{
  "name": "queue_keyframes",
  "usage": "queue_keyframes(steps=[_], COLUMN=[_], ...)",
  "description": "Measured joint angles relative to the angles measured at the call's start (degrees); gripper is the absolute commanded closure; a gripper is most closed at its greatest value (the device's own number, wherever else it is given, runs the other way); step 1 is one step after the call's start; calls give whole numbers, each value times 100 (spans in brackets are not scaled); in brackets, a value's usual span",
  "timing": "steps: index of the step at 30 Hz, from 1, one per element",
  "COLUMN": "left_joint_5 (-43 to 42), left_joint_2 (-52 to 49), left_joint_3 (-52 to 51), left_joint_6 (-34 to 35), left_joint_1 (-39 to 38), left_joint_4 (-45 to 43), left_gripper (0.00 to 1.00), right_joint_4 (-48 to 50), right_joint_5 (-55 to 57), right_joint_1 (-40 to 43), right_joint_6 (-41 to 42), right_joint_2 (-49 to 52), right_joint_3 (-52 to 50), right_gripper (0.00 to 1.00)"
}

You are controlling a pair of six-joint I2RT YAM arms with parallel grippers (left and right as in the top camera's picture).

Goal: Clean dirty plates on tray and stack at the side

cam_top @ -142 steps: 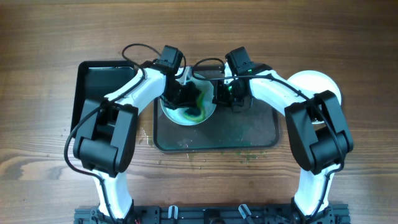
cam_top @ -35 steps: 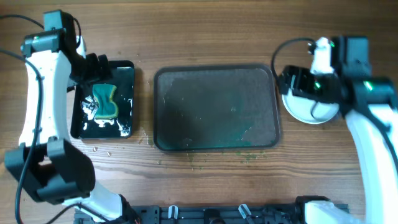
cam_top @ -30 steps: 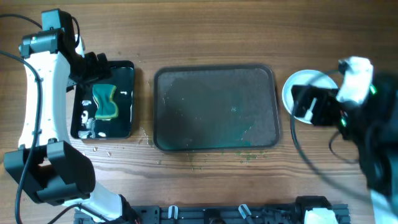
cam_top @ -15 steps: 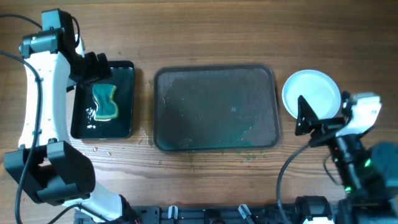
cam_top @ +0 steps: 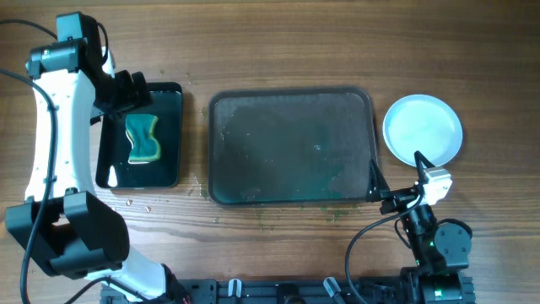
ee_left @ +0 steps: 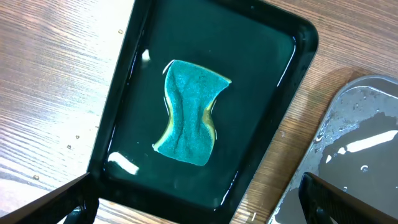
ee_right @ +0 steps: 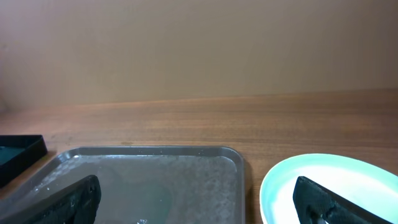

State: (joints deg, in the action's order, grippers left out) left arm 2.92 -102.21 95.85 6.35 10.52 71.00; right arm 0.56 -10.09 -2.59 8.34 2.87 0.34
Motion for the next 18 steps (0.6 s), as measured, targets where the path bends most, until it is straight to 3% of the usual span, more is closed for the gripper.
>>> queue_keyframes(steps=[14,18], left_joint_5=[245,256], left_joint_2=[367,1985], left_joint_3=[-9,-608], left_joint_6=[-2,0], left_joint_1=[-9,-247], left_joint_4=[-70,-1904], left_gripper=[0,0], right_joint_4=[0,4], right_joint_5=[0,0], right_joint_1=[0,0], right_joint_6=[46,46], right_joint_2=[0,-4], right_joint_3=[0,0], right_gripper=[0,0])
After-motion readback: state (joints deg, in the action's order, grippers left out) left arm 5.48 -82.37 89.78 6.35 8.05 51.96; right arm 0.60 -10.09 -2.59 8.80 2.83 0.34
